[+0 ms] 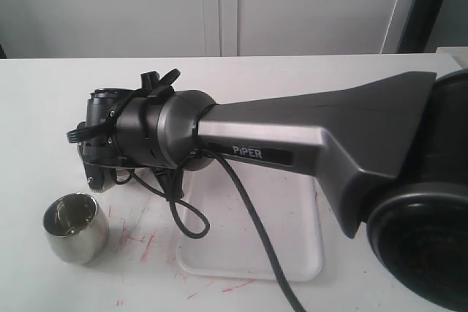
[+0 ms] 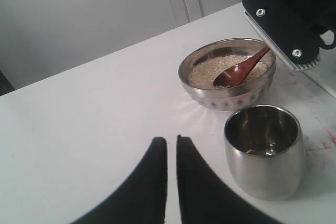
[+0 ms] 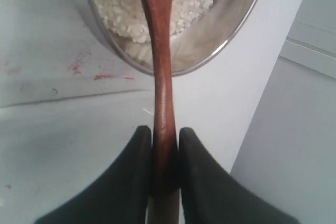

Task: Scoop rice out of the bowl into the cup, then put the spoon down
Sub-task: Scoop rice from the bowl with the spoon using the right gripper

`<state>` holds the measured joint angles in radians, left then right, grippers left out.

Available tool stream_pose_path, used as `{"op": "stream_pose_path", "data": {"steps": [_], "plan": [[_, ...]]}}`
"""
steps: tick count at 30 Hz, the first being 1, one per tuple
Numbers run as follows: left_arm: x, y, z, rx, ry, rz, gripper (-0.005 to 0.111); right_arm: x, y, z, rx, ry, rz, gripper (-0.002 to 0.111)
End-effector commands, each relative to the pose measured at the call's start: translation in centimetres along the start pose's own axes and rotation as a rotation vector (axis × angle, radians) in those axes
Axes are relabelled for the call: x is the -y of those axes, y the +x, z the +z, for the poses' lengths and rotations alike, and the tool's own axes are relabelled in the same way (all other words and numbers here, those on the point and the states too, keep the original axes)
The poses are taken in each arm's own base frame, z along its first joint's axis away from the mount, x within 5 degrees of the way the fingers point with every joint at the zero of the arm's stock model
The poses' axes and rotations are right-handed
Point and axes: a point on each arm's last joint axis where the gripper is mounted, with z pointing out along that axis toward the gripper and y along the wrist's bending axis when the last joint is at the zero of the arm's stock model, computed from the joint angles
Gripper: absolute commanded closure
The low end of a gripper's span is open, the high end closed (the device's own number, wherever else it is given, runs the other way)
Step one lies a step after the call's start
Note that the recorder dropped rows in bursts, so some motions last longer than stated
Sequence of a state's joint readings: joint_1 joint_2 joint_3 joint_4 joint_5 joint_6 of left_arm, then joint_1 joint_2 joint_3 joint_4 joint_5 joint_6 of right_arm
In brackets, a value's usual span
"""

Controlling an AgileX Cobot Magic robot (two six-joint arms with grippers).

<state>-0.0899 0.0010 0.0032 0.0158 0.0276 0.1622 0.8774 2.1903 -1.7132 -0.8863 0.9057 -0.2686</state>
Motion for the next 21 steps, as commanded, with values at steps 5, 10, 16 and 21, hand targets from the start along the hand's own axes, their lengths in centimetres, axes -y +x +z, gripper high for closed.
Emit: {"op": "stream_pose_path", "data": {"steps": [5, 10, 16, 21], "plan": [[-0.01, -0.17, -0.02, 0.010, 0.001, -0.008, 0.092, -0.22, -0.56, -0.13, 0.059, -0.048, 0.108, 0.108], [-0.01, -0.17, -0.02, 0.010, 0.001, -0.008, 0.092, -0.26, -0.44, -0.12, 0.044, -0.053, 0.155, 0.108], [-0.01, -0.17, -0.02, 0.010, 0.001, -0.008, 0.092, -0.30, -0.32, -0.12, 0.028, -0.058, 0.237, 0.108], [-0.01, -0.17, -0.02, 0.010, 0.001, -0.008, 0.092, -0.35, -0.19, -0.12, 0.013, -0.062, 0.270, 0.108]]}}
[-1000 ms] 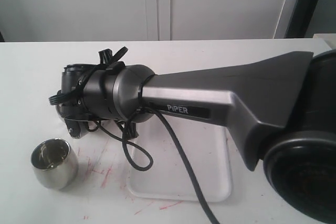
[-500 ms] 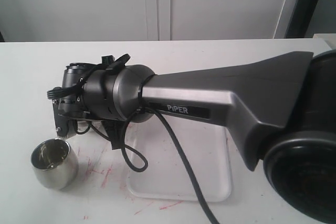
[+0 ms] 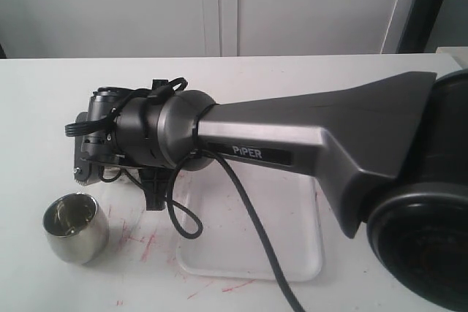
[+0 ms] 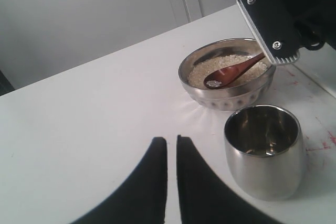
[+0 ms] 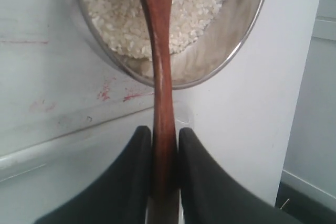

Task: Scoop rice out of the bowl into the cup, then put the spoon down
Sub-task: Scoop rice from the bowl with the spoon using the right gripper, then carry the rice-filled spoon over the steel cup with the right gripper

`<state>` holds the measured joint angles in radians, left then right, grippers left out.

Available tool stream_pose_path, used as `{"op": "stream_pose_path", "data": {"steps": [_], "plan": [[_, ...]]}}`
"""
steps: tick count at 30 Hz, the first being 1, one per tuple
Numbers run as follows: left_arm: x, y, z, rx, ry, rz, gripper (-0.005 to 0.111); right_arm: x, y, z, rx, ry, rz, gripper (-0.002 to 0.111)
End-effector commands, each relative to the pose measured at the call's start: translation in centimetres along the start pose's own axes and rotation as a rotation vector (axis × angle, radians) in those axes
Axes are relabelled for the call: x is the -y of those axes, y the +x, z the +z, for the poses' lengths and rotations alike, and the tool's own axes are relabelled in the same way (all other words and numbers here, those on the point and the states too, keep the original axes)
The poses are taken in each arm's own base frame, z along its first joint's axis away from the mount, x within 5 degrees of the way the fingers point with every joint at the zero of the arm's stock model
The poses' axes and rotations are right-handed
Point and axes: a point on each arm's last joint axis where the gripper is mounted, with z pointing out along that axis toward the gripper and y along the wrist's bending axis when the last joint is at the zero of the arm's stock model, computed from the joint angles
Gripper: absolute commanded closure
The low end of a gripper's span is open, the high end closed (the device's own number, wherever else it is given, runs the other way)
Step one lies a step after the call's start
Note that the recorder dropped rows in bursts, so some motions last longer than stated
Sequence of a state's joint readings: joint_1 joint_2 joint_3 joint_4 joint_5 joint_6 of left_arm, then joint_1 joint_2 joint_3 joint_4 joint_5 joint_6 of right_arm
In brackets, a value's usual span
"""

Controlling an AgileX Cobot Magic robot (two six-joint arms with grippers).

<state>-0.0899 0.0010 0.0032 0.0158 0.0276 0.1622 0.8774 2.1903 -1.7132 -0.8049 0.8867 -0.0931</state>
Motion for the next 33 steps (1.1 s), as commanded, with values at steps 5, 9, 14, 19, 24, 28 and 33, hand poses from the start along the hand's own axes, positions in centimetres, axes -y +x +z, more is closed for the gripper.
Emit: {"op": "stream_pose_path", "data": {"steps": [5, 9, 14, 19, 24, 28, 33], "plan": [[0.0, -0.2, 0.0, 0.010, 0.001, -0.008, 0.092, 0.2, 0.3, -0.1, -0.036, -0.001, 0.091, 0.108], [0.0, -0.2, 0.0, 0.010, 0.001, -0.008, 0.092, 0.3, 0.5, -0.2, -0.056, -0.001, 0.104, 0.108], [0.0, -0.2, 0.0, 0.010, 0.001, -0.008, 0.092, 1.2, 0.7, -1.3, -0.040, 0.015, 0.120, 0.108], [0.0, -0.2, 0.0, 0.010, 0.001, -0.008, 0.092, 3.0, 1.1, -3.9, 0.014, 0.039, 0.166, 0.108], [0.0, -0.2, 0.0, 0.010, 0.001, -0.008, 0.092, 3.7, 1.3, -6.5, 0.080, -0.039, 0.218, 0.108], [0.0, -0.2, 0.0, 0.010, 0.001, -0.008, 0.092, 3.7, 1.6, -8.7, 0.139, -0.159, 0.212, 0.108], [0.0, -0.2, 0.0, 0.010, 0.001, -0.008, 0.092, 3.3, 2.2, -10.8, 0.091, -0.202, 0.129, 0.108]]}}
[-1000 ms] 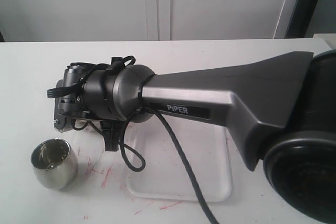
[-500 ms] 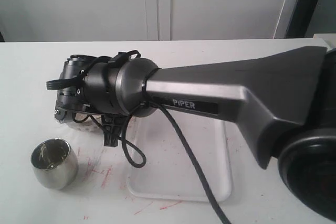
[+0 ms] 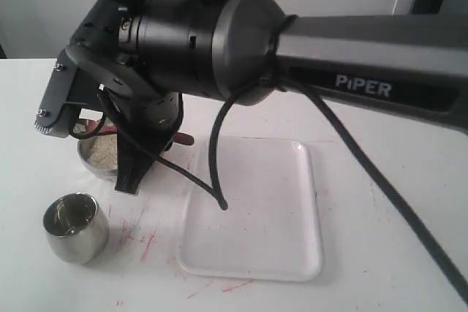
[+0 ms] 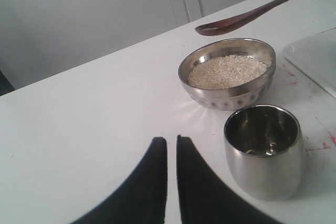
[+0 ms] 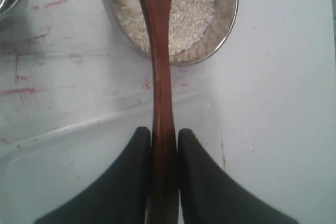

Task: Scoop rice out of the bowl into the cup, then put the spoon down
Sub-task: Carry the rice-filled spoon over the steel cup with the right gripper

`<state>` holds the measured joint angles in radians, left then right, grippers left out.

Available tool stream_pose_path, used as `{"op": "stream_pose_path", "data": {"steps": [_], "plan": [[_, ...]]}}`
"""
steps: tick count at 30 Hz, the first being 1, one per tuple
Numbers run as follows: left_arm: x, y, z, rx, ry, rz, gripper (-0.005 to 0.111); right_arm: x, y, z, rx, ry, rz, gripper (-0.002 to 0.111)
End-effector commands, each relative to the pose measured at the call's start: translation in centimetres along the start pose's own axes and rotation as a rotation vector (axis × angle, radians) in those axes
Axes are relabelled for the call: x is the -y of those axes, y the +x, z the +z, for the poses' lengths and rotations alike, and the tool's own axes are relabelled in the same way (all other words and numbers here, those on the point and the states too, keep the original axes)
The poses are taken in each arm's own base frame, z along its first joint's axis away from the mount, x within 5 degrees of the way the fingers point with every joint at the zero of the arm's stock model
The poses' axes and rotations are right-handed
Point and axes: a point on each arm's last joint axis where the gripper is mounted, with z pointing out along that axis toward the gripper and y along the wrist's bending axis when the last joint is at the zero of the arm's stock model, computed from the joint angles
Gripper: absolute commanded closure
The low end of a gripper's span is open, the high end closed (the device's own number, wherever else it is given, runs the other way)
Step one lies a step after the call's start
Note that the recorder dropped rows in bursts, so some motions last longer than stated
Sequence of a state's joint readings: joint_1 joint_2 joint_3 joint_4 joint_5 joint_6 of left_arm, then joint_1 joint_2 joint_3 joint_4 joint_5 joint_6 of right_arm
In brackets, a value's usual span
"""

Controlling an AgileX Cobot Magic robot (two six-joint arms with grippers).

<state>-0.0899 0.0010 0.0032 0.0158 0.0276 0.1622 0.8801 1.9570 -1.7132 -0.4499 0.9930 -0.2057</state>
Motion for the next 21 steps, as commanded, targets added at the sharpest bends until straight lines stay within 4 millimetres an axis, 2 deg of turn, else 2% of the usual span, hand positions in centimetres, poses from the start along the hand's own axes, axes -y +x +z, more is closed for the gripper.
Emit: {"op": "stream_pose_path", "data": {"steps": [1, 4, 8, 14, 21], "plan": [[0.0, -0.2, 0.0, 0.010, 0.001, -0.008, 0.092, -1.0, 0.1, -2.5, -0.044, -0.024, -0.127, 0.108], [0.0, -0.2, 0.0, 0.010, 0.001, -0.008, 0.092, -2.7, -0.7, -4.2, -0.013, -0.030, -0.172, 0.108], [0.0, -0.2, 0.0, 0.010, 0.001, -0.008, 0.092, -4.7, -1.1, -5.2, -0.047, -0.001, -0.262, 0.108], [0.0, -0.2, 0.0, 0.010, 0.001, -0.008, 0.092, -6.0, -0.7, -5.0, -0.104, 0.022, -0.330, 0.108], [0.0, -0.2, 0.0, 0.010, 0.001, -0.008, 0.092, -6.0, -0.5, -4.3, -0.133, 0.077, -0.379, 0.108]]}}
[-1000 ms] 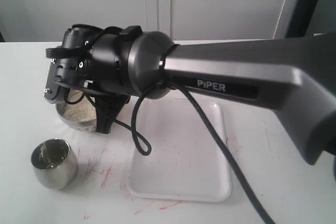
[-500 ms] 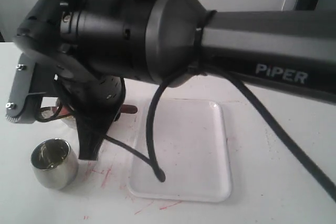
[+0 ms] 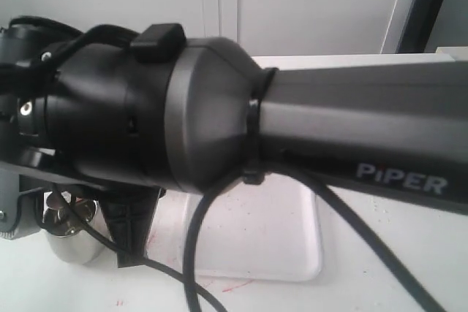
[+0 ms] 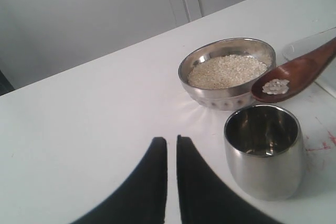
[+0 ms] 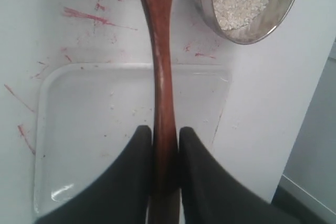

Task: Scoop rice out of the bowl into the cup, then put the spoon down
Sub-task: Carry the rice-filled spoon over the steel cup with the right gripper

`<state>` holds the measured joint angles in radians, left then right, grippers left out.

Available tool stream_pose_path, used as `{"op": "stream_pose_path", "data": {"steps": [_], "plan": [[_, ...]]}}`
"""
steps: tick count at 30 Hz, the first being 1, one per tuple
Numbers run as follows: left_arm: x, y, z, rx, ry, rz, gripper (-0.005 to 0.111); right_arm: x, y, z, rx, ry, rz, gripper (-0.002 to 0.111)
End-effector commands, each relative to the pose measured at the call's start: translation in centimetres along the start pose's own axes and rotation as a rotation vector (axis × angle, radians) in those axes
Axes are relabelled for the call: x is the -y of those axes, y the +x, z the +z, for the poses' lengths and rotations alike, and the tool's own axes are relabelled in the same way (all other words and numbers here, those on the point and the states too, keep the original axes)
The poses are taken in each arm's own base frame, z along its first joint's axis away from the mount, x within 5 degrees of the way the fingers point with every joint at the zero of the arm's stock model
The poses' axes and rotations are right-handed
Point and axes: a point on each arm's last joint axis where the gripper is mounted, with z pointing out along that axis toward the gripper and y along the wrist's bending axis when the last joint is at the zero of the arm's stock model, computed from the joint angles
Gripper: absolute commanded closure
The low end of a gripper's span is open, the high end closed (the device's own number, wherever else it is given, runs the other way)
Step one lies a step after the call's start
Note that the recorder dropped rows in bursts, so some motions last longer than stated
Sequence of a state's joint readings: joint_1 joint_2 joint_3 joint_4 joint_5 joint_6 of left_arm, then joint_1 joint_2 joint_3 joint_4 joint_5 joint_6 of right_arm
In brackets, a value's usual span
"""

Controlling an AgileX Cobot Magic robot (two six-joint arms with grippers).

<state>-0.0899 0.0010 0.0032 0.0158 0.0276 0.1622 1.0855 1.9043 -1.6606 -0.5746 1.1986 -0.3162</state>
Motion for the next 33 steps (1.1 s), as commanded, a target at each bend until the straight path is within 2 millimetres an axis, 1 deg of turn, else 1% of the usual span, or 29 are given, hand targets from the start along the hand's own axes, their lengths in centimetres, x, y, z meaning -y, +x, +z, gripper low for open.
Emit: {"op": "stream_pose_path", "data": {"steps": [1, 5, 11, 24, 28, 33], "plan": [[0.0, -0.2, 0.0, 0.010, 0.001, -0.008, 0.092, 0.1, 0.1, 0.1, -0.033, 0.057, -0.062, 0.108], [0.0, -0.2, 0.0, 0.010, 0.001, -0.008, 0.092, 0.2, 0.0, 0.3, -0.037, 0.075, -0.133, 0.108], [0.0, -0.2, 0.0, 0.010, 0.001, -0.008, 0.092, 0.5, -0.2, 0.5, -0.034, 0.118, -0.157, 0.108], [0.0, -0.2, 0.0, 0.010, 0.001, -0.008, 0.092, -0.2, -1.0, 3.1, -0.108, 0.137, -0.230, 0.108], [0.0, -0.2, 0.0, 0.010, 0.001, -0.008, 0.092, -0.4, -1.1, 3.5, -0.129, 0.142, -0.244, 0.108], [0.0, -0.2, 0.0, 0.010, 0.001, -0.008, 0.092, -0.1, -1.1, 3.5, -0.137, 0.172, -0.258, 0.108]]}}
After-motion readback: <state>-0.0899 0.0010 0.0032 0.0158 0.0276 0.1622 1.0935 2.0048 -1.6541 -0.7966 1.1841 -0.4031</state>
